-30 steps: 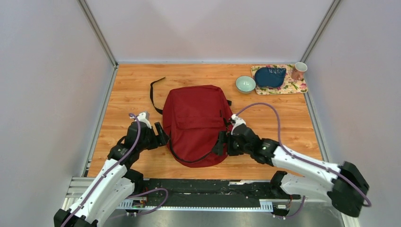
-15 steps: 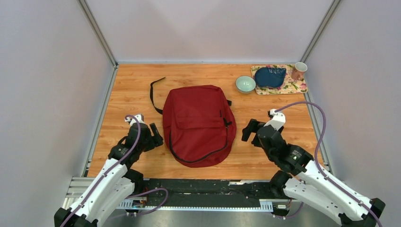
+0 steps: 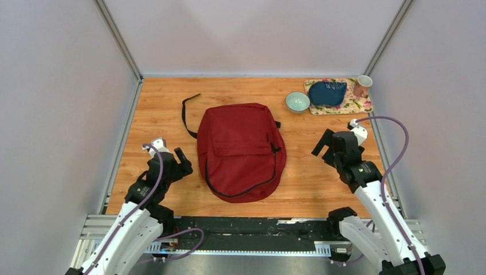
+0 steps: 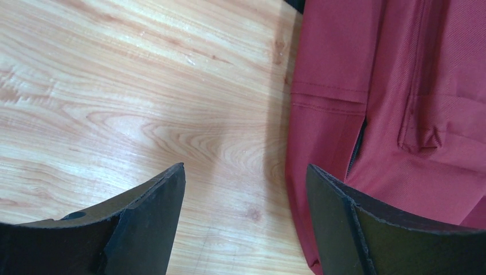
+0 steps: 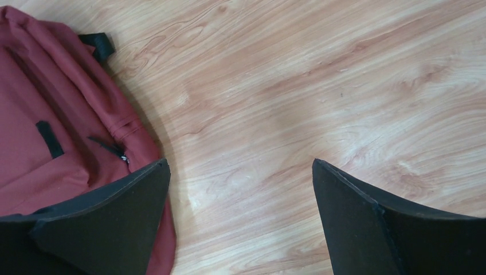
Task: Pack the student bag
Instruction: Reset both arms
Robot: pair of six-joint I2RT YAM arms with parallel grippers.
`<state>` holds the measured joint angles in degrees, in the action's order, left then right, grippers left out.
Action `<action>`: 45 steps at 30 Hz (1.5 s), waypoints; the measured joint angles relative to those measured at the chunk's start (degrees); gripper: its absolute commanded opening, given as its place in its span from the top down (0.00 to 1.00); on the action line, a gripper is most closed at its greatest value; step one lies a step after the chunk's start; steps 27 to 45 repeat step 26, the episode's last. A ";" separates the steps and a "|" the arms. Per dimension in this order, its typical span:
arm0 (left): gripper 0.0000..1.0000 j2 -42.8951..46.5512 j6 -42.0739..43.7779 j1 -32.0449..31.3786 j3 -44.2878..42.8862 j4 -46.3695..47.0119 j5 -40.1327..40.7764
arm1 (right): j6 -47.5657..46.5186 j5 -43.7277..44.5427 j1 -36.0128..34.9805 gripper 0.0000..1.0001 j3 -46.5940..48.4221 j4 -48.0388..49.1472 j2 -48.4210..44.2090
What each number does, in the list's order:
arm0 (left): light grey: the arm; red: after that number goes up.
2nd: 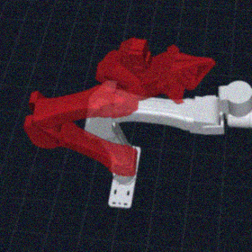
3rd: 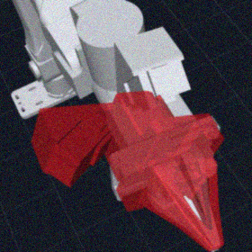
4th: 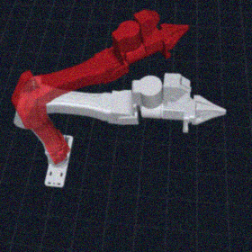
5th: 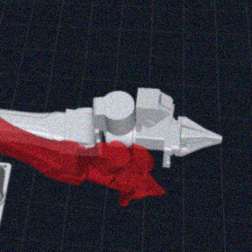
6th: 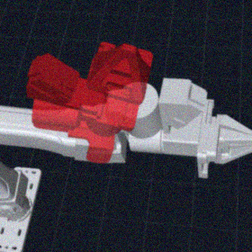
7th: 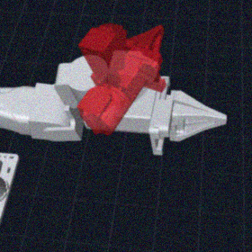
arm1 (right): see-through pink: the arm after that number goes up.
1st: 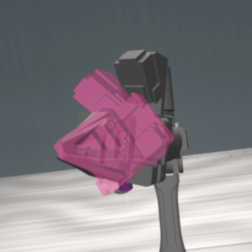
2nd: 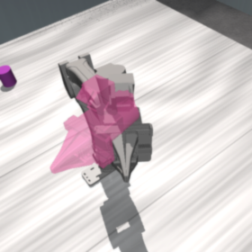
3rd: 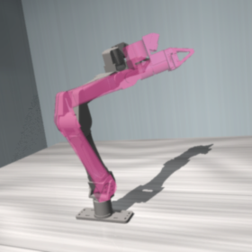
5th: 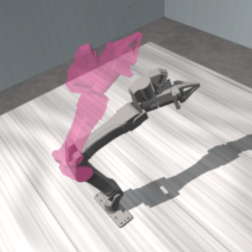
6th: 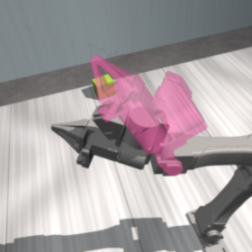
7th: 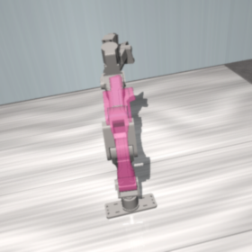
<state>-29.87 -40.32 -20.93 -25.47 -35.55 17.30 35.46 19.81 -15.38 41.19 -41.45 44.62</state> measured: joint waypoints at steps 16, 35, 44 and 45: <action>0.15 -1.64 2.91 0.00 -4.37 0.63 -0.13 | -4.22 -7.30 0.09 0.03 -1.05 5.88 -12.79; 0.15 -3.72 3.28 0.00 -5.66 -0.04 -0.52 | -5.16 -10.01 0.09 0.03 -1.05 5.97 -10.54; 0.15 -3.72 3.28 0.00 -5.66 -0.04 -0.52 | -5.16 -10.01 0.09 0.03 -1.05 5.97 -10.54; 0.15 -3.72 3.28 0.00 -5.66 -0.04 -0.52 | -5.16 -10.01 0.09 0.03 -1.05 5.97 -10.54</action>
